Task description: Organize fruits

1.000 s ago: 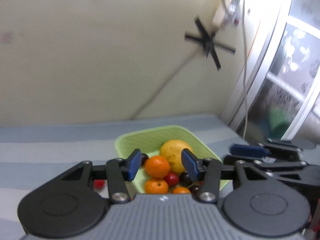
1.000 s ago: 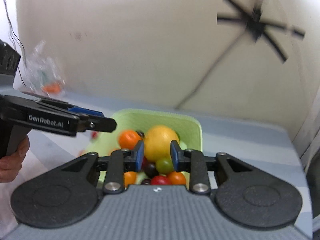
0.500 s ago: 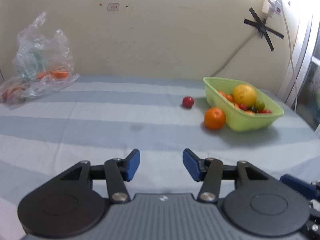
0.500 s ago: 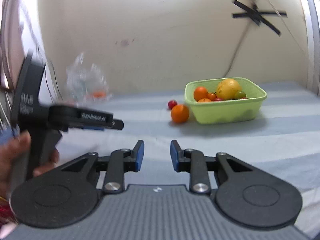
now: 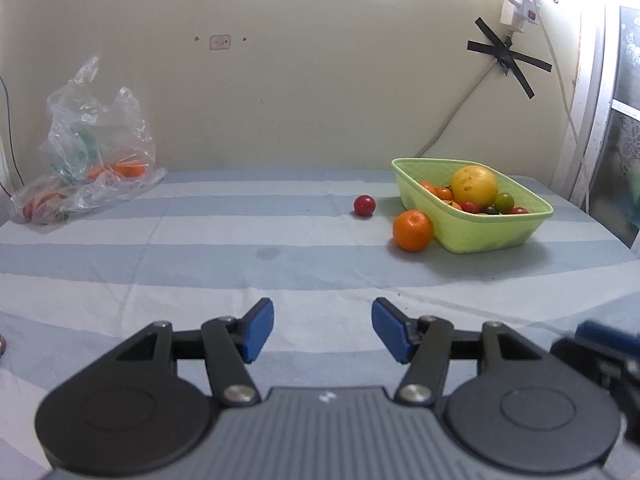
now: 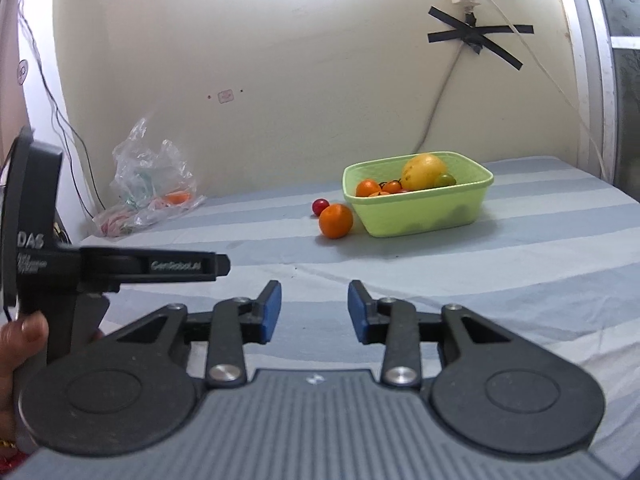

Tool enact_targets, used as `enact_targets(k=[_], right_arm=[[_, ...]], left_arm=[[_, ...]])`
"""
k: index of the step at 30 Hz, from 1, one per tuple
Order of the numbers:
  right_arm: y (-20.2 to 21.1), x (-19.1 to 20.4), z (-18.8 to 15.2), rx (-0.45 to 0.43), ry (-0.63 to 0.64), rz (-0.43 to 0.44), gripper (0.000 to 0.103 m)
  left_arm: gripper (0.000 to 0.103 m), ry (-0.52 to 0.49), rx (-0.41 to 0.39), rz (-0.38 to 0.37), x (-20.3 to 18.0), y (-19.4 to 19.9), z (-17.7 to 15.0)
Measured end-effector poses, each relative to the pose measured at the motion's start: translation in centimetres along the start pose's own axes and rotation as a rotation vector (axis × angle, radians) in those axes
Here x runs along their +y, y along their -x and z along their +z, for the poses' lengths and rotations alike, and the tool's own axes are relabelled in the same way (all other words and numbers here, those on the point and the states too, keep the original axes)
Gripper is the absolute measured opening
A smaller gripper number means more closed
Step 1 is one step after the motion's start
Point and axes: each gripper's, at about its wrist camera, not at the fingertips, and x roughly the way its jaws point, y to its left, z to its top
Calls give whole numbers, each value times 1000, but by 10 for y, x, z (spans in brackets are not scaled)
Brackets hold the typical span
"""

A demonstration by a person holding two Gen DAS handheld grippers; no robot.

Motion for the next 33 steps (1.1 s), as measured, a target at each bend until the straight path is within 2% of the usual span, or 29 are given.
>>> enact_targets(k=[4,8,11,15,18,20,22,24,27,30,33], right_arm=[[-39,-30,25,29,-64,-78,40],[-92,-61,43,165,-145,-61,41],[-113,-61,47,171,-117,-50,41],[-130,-63,58,134,-130,-59,41],[-149,-66,67,175,-159,-33,41],[-159,-67,74,171,-147,-53,41],[-166,-74,81,130,-145,-101,40],[-170,-83,86,110,-148,-152,40],[-157,-82,79,103,-164,-95,41],[-141,-62,60,119,-110,-9,41],[-136,-35,44,120,-29,26,43]], left_arm=[[56,11,9,13,2,-11,6],[56,2,21,35,1,-26,12],[56,-8,33,50,2,-37,15],[56,-7,49,59,5,-52,22],[56,-7,57,63,7,-61,26],[56,-3,55,56,10,-66,31],[56,10,49,24,16,-72,42],[56,12,33,-43,23,-81,56],[56,21,28,-155,36,-100,75],[56,7,38,-244,38,-127,95],[54,30,82,-319,30,-156,110]])
